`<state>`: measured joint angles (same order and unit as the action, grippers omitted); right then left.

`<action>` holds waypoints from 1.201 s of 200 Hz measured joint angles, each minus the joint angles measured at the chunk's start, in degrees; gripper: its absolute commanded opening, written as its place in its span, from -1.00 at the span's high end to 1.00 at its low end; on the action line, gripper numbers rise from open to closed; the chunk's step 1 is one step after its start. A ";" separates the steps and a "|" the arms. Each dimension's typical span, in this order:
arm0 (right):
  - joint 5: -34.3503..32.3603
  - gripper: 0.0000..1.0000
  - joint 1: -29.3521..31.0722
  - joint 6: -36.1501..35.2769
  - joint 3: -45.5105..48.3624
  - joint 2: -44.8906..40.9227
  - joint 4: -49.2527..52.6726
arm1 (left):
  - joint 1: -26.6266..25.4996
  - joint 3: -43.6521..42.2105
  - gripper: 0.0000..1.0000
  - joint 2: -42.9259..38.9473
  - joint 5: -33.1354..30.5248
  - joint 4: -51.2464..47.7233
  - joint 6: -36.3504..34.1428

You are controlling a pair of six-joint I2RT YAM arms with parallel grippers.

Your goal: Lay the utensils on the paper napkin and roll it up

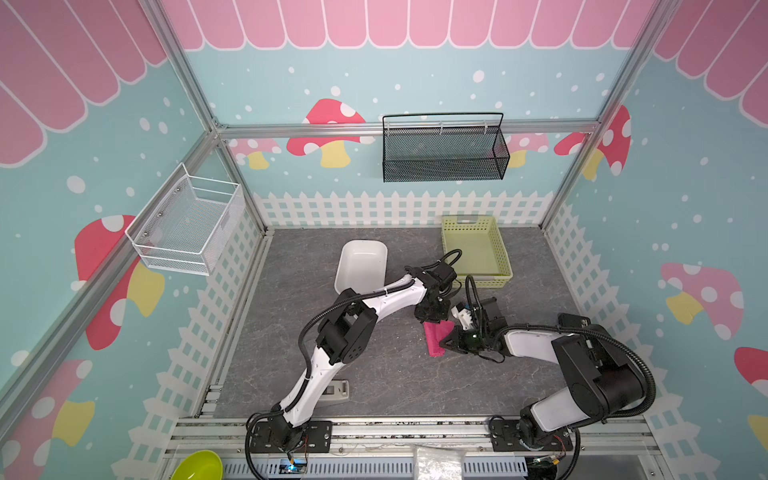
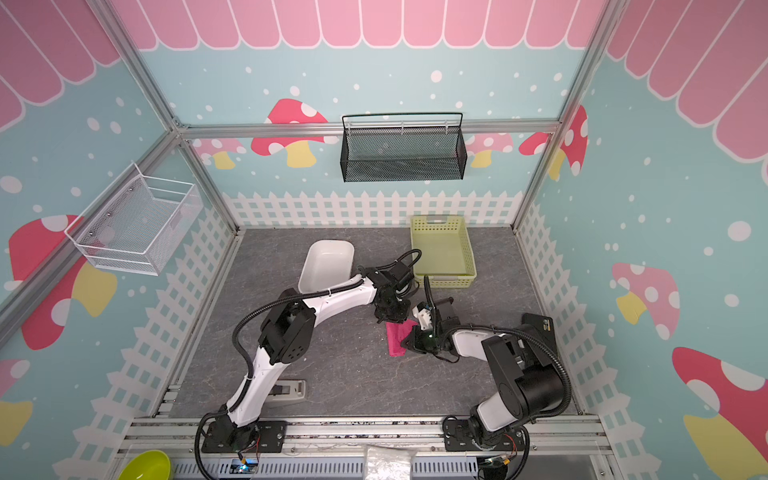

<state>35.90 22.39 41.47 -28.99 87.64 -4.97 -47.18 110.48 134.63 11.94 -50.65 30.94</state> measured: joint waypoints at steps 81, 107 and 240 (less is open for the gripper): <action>-5.33 0.84 1.64 1.14 -3.23 -5.77 10.23 | -0.85 -2.23 0.83 -1.11 0.04 1.66 -1.84; -6.12 0.82 1.22 0.90 -4.66 -5.51 11.85 | -0.85 -2.23 0.83 -1.11 0.04 1.66 -1.84; -1.92 0.84 0.46 1.60 -7.41 2.12 5.49 | -0.85 -2.47 0.84 -1.25 -0.22 1.79 -1.84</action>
<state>33.98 22.85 43.07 -36.40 89.76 0.51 -48.03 108.01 133.38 11.73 -48.86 29.10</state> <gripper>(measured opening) 0.081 0.079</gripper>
